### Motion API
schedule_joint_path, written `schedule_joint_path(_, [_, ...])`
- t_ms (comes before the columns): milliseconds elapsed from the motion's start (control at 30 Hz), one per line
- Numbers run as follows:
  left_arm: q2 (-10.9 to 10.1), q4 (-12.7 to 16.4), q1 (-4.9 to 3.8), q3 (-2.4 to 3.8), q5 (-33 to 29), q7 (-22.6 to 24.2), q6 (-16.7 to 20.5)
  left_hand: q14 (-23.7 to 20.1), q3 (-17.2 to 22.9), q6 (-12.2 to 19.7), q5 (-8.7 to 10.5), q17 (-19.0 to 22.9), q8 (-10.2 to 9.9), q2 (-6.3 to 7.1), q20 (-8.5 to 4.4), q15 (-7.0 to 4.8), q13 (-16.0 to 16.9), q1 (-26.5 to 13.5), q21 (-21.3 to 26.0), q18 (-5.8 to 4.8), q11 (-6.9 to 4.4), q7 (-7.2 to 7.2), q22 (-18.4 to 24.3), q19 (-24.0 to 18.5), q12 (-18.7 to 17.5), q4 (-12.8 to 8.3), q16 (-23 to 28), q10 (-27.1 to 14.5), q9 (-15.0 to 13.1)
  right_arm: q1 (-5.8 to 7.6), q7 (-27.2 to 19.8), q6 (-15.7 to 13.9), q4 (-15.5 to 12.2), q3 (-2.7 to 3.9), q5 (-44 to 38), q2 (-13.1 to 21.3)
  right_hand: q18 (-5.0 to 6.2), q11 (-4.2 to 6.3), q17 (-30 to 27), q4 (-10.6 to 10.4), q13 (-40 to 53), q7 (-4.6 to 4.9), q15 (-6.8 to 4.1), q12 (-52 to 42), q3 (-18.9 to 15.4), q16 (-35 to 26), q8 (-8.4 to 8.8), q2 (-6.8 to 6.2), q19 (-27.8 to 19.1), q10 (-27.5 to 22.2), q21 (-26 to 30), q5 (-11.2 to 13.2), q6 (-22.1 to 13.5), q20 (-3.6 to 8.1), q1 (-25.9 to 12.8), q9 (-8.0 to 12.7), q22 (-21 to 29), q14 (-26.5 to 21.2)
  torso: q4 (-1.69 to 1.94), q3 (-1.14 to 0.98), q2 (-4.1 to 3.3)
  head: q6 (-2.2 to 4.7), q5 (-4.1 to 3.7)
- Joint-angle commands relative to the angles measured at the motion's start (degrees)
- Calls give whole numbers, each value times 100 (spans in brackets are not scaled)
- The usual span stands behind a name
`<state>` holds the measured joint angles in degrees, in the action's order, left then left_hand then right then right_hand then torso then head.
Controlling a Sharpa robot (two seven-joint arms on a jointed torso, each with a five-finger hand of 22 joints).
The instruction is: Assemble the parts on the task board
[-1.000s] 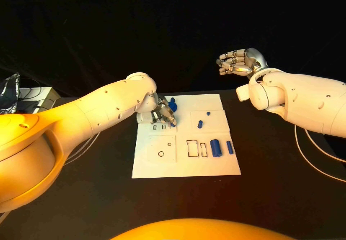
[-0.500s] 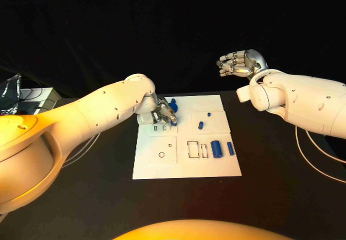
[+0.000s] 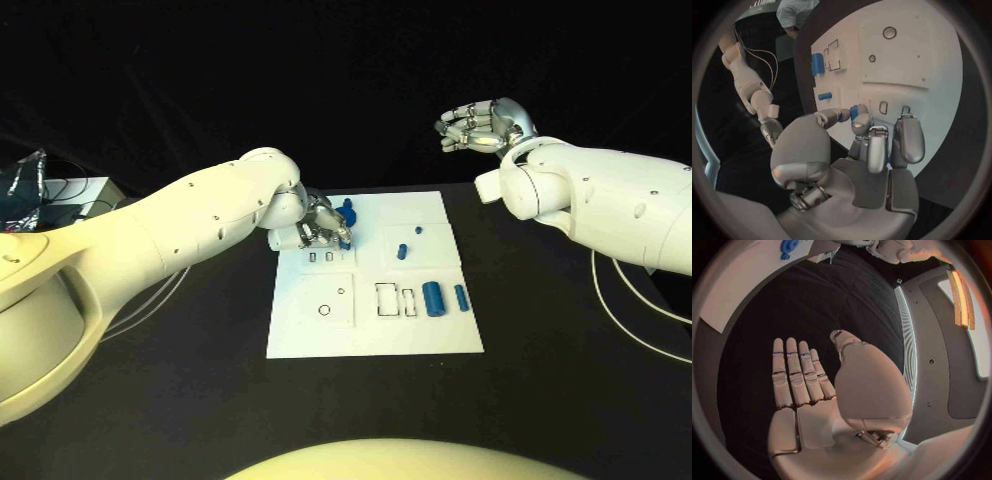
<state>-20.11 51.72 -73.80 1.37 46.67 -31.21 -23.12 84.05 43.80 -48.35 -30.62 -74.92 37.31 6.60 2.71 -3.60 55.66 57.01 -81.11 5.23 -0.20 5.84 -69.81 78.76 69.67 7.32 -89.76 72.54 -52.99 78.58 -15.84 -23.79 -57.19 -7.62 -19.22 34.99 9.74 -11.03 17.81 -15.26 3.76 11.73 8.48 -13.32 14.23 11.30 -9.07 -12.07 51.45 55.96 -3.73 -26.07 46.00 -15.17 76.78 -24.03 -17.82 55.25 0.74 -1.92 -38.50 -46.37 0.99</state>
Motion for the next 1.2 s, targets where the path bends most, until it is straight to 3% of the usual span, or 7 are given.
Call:
schedule_joint_path(33, [-77, 129, -7, 2, 113, 58, 4, 585, 1018, -270, -41, -1477, 39, -7, -38, -50, 19, -69, -25, -91, -63, -233, -10, 18, 25, -1050, -8, 99, -13, -4, -29, 118, 14, -1, -81, -6, 73, -8, -10, 3, -9, 298, 34, 37, -43, -36, 23, 36, -49, 18, 9, 19, 36, -3, 29, 8, 9, -20, 32, -15, 33, -21, 10])
schedule_joint_path(333, [-265, 361, -7, -34, 663, 52, 136, 586, 970, -373, -120, -1477, 62, -5, -56, -71, 139, -144, -32, -96, -96, -274, -30, 38, 111, -1064, -8, 244, -39, -13, -30, 122, 24, -5, -116, 8, 72, -9, -14, 5, -9, 298, 35, 40, -44, -42, 25, 37, -53, 17, 10, 20, 37, -5, 30, 11, 17, -24, 46, -23, 48, -44, 23])
schedule_joint_path(667, [-284, 435, -4, -80, 961, 47, 305, 595, 902, -441, -113, -1508, 96, -23, -73, -91, 251, -191, -57, -112, -127, -312, -99, 84, 187, -1050, -24, 357, -71, -17, -36, 116, 16, -6, -137, 9, 72, -10, -16, 6, -9, 299, 36, 41, -44, -45, 27, 37, -55, 17, 10, 19, 37, -5, 31, 12, 21, -26, 38, -20, 39, -45, 56])
schedule_joint_path(1000, [-250, 463, 5, -228, 1138, 50, 448, 595, 894, -452, -116, -1508, 101, -28, -76, -95, 281, -196, -64, -115, -133, -318, -116, 95, 206, -1049, -24, 381, -75, -18, -54, 96, -14, -6, -158, 12, 72, -11, -20, 7, -10, 300, 38, 45, -44, -52, 30, 37, -59, 16, 10, 17, 39, -7, 32, 15, 31, -29, 36, -21, 36, -58, 69])
schedule_joint_path(1200, [-235, 484, 27, -278, 1169, 50, 508, 595, 892, -455, -117, -1508, 102, -32, -78, -97, 281, -198, -66, -116, -135, -320, -120, 98, 206, -1047, -24, 384, -76, -18, -63, 90, -22, -6, -166, 14, 72, -11, -20, 7, -10, 300, 38, 45, -44, -52, 30, 37, -59, 16, 10, 17, 39, -7, 32, 15, 31, -29, 36, -20, 38, -72, 65])
